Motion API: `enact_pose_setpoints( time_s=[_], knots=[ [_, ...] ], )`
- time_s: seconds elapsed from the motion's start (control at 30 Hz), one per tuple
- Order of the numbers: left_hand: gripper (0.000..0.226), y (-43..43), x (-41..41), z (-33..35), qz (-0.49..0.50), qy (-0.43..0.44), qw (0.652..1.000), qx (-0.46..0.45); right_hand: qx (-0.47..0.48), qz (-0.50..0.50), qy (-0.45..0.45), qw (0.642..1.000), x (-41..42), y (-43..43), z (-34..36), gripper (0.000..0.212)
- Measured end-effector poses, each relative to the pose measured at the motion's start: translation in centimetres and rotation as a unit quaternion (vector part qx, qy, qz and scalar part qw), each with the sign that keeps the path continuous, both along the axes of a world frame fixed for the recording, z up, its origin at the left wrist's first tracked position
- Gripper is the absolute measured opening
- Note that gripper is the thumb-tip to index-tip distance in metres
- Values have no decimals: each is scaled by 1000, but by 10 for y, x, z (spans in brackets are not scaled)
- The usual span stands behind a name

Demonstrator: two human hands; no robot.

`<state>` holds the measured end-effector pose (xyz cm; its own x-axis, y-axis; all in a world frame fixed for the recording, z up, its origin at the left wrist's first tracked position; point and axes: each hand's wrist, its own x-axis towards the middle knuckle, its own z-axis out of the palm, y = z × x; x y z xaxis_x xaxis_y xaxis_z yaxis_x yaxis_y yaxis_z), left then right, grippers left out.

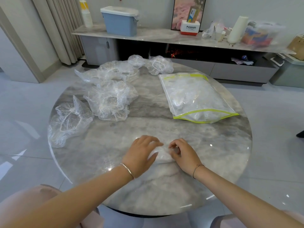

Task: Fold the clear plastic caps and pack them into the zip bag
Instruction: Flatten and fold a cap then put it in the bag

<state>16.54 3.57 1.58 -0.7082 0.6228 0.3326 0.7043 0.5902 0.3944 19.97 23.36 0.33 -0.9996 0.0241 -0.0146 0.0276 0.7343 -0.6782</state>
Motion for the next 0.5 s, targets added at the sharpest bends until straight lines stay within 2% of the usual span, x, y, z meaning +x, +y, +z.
enact_pose_setpoints(
  time_s=[0.03,0.07,0.13,0.17,0.2,0.27,0.4,0.5],
  knots=[
    [38,3,5,1,-33,17,998,-44,-4,-5,5,1000,0,0,0,20],
    [48,5,11,-1,-59,-7,992,-110,-12,-16,11,1000,-1,0,2,21],
    [70,4,24,-6,-38,-52,977,-201,-30,-45,1,999,-4,0,7,23],
    [71,0,29,-13,-28,-56,972,-228,-30,-64,-19,997,-5,0,9,22],
    [69,-3,32,-24,-38,-92,966,-237,-23,-82,-50,995,-7,0,12,23],
    [67,-5,34,-36,-36,-88,961,-260,-21,-109,-127,986,-9,0,19,28],
    [83,-4,31,-30,-61,-87,963,-248,-197,-139,-252,937,-8,-7,34,30],
    [83,-3,30,-25,-84,-102,960,-247,-256,-139,-272,917,-7,-10,37,32]
  ],
)
